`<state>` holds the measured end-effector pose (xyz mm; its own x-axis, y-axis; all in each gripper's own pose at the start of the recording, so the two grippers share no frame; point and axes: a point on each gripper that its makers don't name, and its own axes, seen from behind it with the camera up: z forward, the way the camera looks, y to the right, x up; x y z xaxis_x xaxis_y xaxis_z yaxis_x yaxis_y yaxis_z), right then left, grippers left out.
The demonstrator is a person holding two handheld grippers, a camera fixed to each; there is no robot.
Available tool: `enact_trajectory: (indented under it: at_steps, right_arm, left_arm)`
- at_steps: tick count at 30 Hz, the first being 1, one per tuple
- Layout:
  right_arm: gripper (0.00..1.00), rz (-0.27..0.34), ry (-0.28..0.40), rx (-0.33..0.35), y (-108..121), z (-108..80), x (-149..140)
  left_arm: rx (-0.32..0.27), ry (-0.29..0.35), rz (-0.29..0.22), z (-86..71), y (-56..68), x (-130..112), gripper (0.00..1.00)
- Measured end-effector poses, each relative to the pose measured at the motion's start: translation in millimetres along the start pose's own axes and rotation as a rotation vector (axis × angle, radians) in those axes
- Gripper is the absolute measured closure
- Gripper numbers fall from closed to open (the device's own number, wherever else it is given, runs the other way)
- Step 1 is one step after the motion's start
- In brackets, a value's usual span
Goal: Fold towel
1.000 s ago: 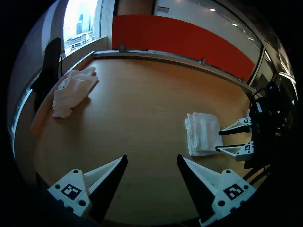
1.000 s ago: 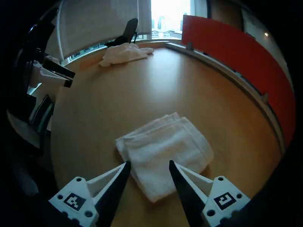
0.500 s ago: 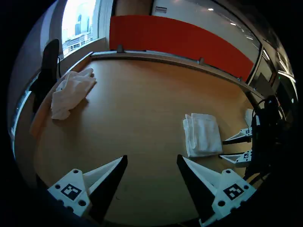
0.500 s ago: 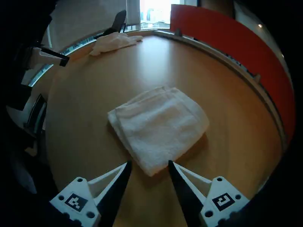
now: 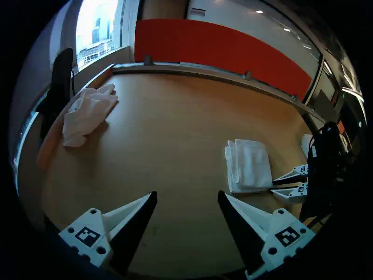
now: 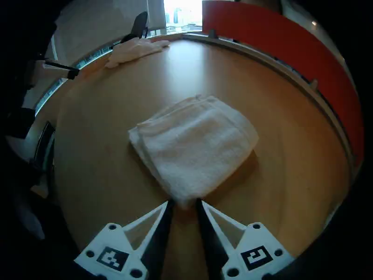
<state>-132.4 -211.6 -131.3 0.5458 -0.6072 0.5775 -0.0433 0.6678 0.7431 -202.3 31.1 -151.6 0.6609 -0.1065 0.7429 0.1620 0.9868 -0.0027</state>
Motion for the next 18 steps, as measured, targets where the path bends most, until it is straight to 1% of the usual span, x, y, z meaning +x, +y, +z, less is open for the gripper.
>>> enact_trajectory:
  at_steps: [4,8,12,18]
  right_arm:
    - [0.83,0.008,0.008,-0.004,0.5,1.8,0.7]
    - [0.91,0.013,0.018,-0.002,-0.1,2.0,2.5]
    - [0.93,0.007,0.027,-0.009,2.5,-1.2,7.7]
    - [0.94,-0.035,0.053,-0.035,13.6,-17.1,28.7]
  left_arm:
    - [-0.002,0.0,0.0,0.1,1.1,-0.7,0.03]
    - [-0.003,0.0,0.002,0.7,1.8,-1.0,0.03]
    - [-0.005,-0.002,0.004,1.9,2.3,-1.4,0.03]
    - [-0.014,0.002,0.009,4.0,5.6,0.7,0.03]
